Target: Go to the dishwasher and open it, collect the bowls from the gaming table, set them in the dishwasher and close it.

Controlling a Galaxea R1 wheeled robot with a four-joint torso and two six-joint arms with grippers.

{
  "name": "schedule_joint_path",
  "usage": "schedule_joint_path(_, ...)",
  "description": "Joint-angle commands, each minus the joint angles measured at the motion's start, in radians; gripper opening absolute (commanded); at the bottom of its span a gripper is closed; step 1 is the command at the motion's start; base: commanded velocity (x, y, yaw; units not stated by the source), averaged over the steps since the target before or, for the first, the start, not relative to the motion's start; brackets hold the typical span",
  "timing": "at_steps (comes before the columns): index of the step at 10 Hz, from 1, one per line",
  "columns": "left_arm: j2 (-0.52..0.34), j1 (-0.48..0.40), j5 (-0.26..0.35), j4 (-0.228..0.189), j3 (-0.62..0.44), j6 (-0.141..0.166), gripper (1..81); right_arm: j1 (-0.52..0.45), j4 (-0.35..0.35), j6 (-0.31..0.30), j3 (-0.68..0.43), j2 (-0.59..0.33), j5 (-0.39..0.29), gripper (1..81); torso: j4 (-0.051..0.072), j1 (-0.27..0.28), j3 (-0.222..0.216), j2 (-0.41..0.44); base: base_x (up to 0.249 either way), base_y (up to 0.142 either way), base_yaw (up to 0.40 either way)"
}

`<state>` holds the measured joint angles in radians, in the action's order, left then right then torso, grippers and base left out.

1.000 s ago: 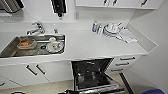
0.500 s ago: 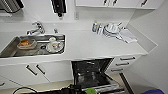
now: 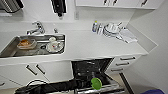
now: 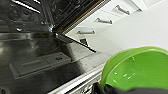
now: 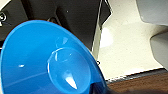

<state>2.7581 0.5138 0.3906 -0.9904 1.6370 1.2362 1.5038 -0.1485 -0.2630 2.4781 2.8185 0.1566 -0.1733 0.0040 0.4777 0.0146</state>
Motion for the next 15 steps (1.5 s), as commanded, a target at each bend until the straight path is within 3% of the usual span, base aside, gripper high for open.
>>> schedule_joint_path(1, 0.095, -0.137, -0.009, -0.027, 0.023, 0.022, 1.0, 0.011, 0.0, -0.004, -0.002, -0.017, -0.072, 1.0, 0.0, 0.0, 0.0, 0.0, 0.0, 0.0, 0.0)
schedule_joint_path(6, 0.128, -0.148, -0.009, -0.02, 0.04, 0.025, 1.0, 0.011, -0.002, -0.004, -0.002, -0.015, -0.072, 1.0, 0.0, 0.0, 0.0, 0.0, 0.0, 0.0, 0.0)
schedule_joint_path(7, 0.134, -0.149, -0.009, -0.02, 0.04, 0.025, 81.1, 0.008, -0.002, -0.004, -0.004, -0.015, -0.072, 1.0, 0.0, 0.0, 0.0, 0.0, 0.0, 0.0, 0.0)
schedule_joint_path(11, 0.132, -0.142, -0.007, -0.019, 0.024, 0.023, 81.1, 0.008, 0.0, -0.004, -0.001, -0.023, -0.063, 1.0, 0.0, 0.0, 0.0, 0.0, 0.0, 0.0, 0.0)
schedule_joint_path(13, 0.041, -0.062, -0.007, -0.028, -0.081, 0.013, 81.1, 0.011, 0.0, -0.004, -0.033, -0.072, 0.009, 1.0, 0.0, 0.0, 0.0, 0.0, 0.0, 0.0, 0.0)
schedule_joint_path(14, -0.036, 0.004, -0.004, -0.039, -0.165, -0.009, 81.1, 0.011, 0.001, -0.004, -0.074, -0.107, 0.044, 1.0, 0.0, 0.0, 0.0, 0.0, 0.0, 0.0, 0.0)
schedule_joint_path(15, -0.112, 0.068, 0.008, -0.057, -0.252, -0.064, 81.1, 0.005, -0.002, -0.004, -0.139, -0.16, 0.046, 1.0, 0.0, 0.0, 0.0, 0.0, 0.0, 0.0, 0.0)
